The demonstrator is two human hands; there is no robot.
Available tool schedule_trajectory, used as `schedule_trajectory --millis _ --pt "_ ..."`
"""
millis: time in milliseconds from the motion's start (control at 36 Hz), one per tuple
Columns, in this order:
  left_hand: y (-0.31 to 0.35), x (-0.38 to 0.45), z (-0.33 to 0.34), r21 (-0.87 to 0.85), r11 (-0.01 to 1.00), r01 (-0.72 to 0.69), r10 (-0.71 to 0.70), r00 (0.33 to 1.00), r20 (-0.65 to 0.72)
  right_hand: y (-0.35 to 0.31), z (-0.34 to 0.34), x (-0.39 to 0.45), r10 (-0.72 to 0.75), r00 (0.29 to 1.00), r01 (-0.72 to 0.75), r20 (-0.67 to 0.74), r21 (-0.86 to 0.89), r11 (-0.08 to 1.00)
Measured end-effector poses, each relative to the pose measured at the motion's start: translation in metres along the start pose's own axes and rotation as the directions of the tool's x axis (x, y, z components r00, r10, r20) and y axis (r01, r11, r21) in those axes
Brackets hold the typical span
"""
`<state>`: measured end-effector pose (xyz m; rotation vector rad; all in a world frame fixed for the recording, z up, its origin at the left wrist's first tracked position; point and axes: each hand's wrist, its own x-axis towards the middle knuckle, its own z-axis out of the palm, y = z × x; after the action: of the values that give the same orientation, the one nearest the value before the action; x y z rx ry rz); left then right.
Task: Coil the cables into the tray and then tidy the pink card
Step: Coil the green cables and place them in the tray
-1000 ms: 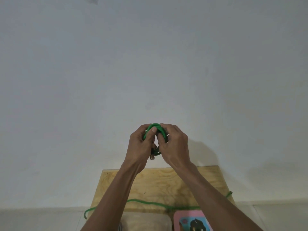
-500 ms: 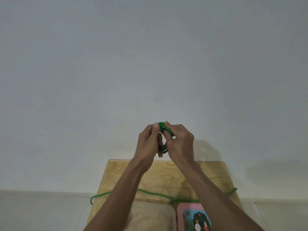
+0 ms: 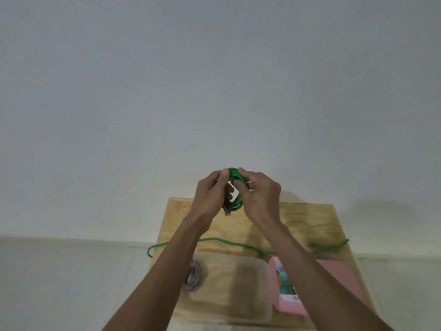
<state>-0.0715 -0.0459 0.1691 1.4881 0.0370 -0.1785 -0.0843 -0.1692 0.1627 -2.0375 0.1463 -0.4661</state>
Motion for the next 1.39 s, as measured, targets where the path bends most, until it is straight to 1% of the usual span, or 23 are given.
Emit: schedule_trajectory --millis 83,139,250,306,333,389,444,556,611,694,778,861,1000,1139,1250,1389 --pt "-0.012 -0.002 -0.018 0.047 0.999 0.014 -0.012 0.999 -0.037 0.003 0.009 -0.010 0.027 1.000 -0.027 -0.015 -0.006 1.000" --pt "-0.029 -0.003 -0.036 0.158 0.987 0.010 0.005 0.996 -0.090 0.010 0.017 -0.019 0.055 0.998 -0.055 -0.023 -0.034 0.998" --pt "-0.073 -0.011 -0.068 0.390 0.920 -0.038 0.111 0.980 -0.166 0.030 0.026 -0.044 0.121 0.993 -0.121 -0.012 -0.077 0.990" --pt "-0.097 -0.019 -0.078 0.434 0.900 -0.035 0.137 0.969 -0.205 0.044 0.033 -0.062 0.160 0.987 -0.160 -0.004 -0.121 0.980" --pt "-0.110 -0.025 -0.083 0.450 0.891 -0.056 0.165 0.964 -0.207 0.051 0.036 -0.072 0.186 0.983 -0.185 -0.002 -0.136 0.973" --pt "-0.137 -0.035 -0.092 0.528 0.840 -0.120 0.242 0.956 -0.167 0.067 0.043 -0.091 0.245 0.969 -0.238 0.023 -0.157 0.958" --pt "-0.162 -0.045 -0.100 0.642 0.751 -0.152 0.268 0.960 -0.086 0.083 0.050 -0.109 0.284 0.956 -0.266 0.078 -0.182 0.947" --pt "-0.199 -0.064 -0.111 0.791 0.604 -0.098 0.146 0.989 0.010 0.110 0.066 -0.134 0.352 0.926 -0.309 0.137 -0.260 0.915" --pt "-0.211 -0.073 -0.113 0.841 0.530 -0.105 0.110 0.992 0.055 0.121 0.074 -0.144 0.391 0.908 -0.331 0.149 -0.317 0.889" --pt "-0.224 -0.080 -0.116 0.867 0.489 -0.096 0.048 0.995 0.083 0.130 0.086 -0.155 0.445 0.876 -0.353 0.187 -0.381 0.855" --pt "-0.233 -0.084 -0.118 0.872 0.473 -0.130 0.049 0.991 0.121 0.136 0.096 -0.164 0.484 0.847 -0.335 0.219 -0.486 0.807" --pt "-0.236 -0.084 -0.116 0.880 0.458 -0.128 0.049 0.992 0.119 0.141 0.106 -0.168 0.516 0.827 -0.342 0.221 -0.530 0.776" --pt "-0.238 -0.083 -0.113 0.890 0.445 -0.096 0.033 0.995 0.091 0.142 0.118 -0.166 0.505 0.842 -0.351 0.188 -0.519 0.779" --pt "-0.239 -0.084 -0.115 0.884 0.462 -0.067 0.027 0.998 0.062 0.139 0.124 -0.163 0.496 0.842 -0.344 0.213 -0.497 0.797" --pt "-0.240 -0.084 -0.114 0.879 0.471 -0.080 0.040 0.997 0.069 0.141 0.121 -0.165 0.495 0.832 -0.341 0.250 -0.472 0.813" --pt "-0.240 -0.084 -0.115 0.877 0.474 -0.078 0.041 0.997 0.067 0.139 0.116 -0.170 0.507 0.823 -0.357 0.255 -0.461 0.812"
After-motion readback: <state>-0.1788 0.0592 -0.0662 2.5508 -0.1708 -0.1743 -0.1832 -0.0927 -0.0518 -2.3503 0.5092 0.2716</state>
